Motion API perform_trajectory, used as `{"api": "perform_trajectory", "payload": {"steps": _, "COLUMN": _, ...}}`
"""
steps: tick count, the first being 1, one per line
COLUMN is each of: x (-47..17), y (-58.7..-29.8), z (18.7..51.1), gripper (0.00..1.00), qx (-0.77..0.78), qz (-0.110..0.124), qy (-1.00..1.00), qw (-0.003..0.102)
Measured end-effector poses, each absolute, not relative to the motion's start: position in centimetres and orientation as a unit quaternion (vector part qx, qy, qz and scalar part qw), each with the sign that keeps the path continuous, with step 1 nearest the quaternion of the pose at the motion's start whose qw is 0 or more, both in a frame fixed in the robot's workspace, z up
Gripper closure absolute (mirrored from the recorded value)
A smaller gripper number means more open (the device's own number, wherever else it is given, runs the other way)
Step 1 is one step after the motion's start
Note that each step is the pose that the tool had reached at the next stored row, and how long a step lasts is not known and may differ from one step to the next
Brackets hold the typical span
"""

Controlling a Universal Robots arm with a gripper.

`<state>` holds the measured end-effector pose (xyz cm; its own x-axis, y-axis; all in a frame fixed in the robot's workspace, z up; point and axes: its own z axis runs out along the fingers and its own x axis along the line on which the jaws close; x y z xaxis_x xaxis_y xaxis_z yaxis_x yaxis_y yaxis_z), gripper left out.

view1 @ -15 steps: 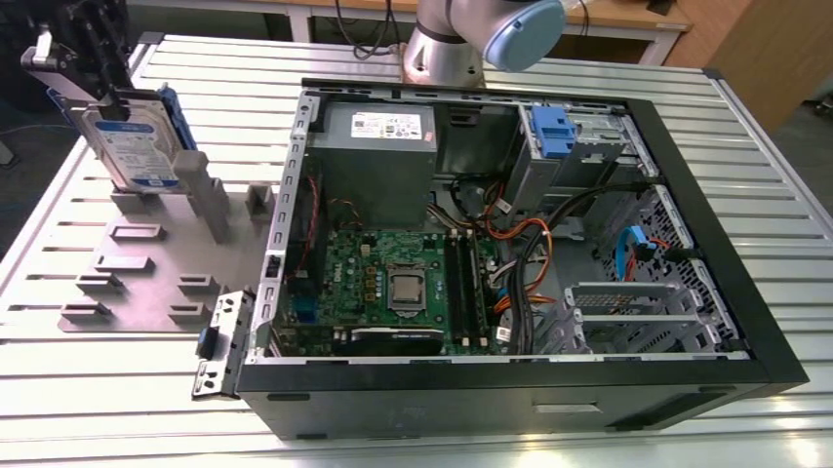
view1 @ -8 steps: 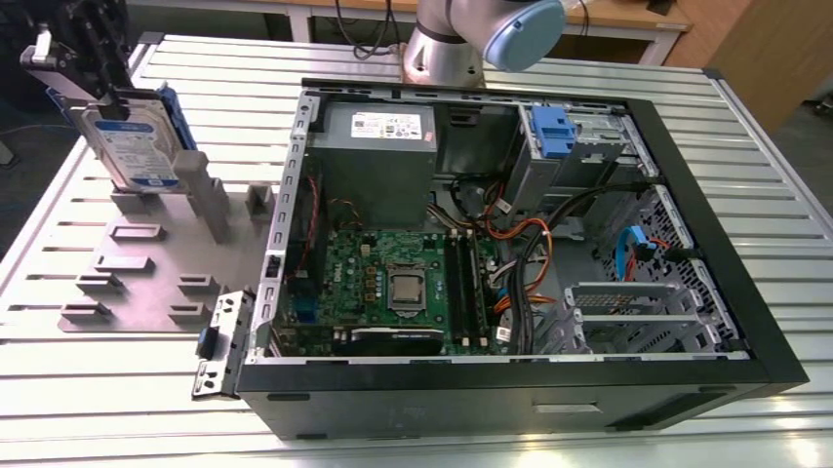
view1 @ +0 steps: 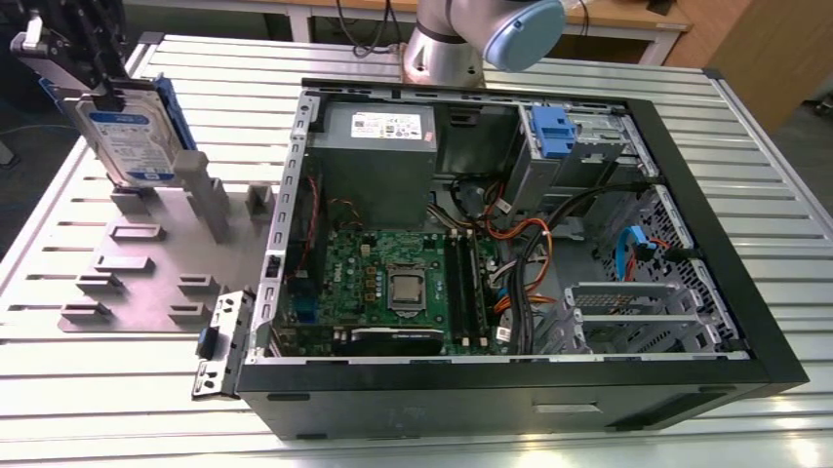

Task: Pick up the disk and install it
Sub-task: 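Pick up the disk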

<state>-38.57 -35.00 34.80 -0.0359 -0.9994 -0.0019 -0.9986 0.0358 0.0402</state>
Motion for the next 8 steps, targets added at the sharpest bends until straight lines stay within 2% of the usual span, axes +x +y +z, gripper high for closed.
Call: {"api": "perform_trajectory", "payload": {"steps": 8, "x": -38.57, "y": -35.00, "z": 34.88, "gripper": 0.65, "qx": 0.694, "qz": -0.015, "qy": -0.720, "qw": 0.013}}
